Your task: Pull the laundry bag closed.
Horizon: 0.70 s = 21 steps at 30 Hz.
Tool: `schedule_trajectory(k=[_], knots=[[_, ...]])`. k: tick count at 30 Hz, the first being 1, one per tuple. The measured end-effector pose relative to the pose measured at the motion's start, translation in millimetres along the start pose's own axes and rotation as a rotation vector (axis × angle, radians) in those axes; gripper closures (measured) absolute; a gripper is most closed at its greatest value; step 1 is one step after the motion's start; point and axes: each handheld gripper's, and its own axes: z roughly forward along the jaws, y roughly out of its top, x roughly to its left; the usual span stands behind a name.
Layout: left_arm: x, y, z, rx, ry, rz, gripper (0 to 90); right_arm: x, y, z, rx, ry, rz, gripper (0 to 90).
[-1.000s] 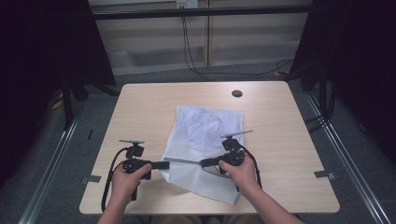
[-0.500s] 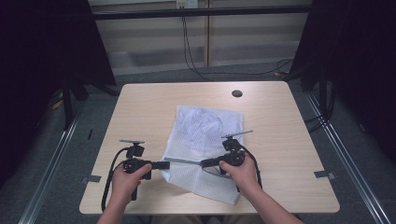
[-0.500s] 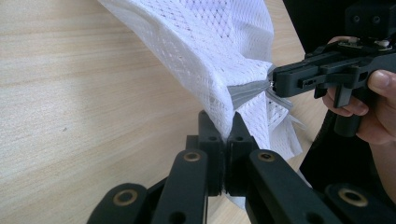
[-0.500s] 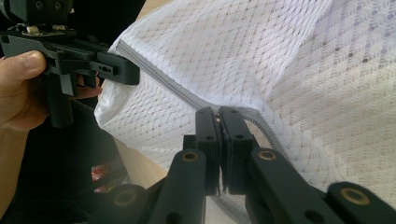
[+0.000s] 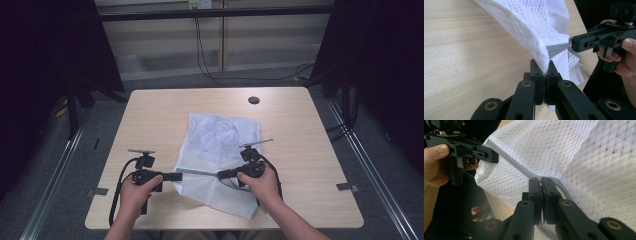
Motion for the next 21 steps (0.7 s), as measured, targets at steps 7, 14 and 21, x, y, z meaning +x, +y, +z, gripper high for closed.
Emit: schedule_trajectory(k=[7,14,21], knots=[[1.4,1.4,-0.1,0.003,0.001,0.014,88.2,-0.7,-0.9,-1.6,-0.005,0.003,-0.008,87.2],[1.1,1.8,-0.2,0.010,-0.001,0.018,88.2,-1.9,-2.1,-2.1,-0.003,0.012,-0.006,87.2],[-0.1,2.4,-1.1,-0.003,0.000,0.011,88.2,-3.0,-2.9,-4.9,-0.008,0.013,0.001,87.2]])
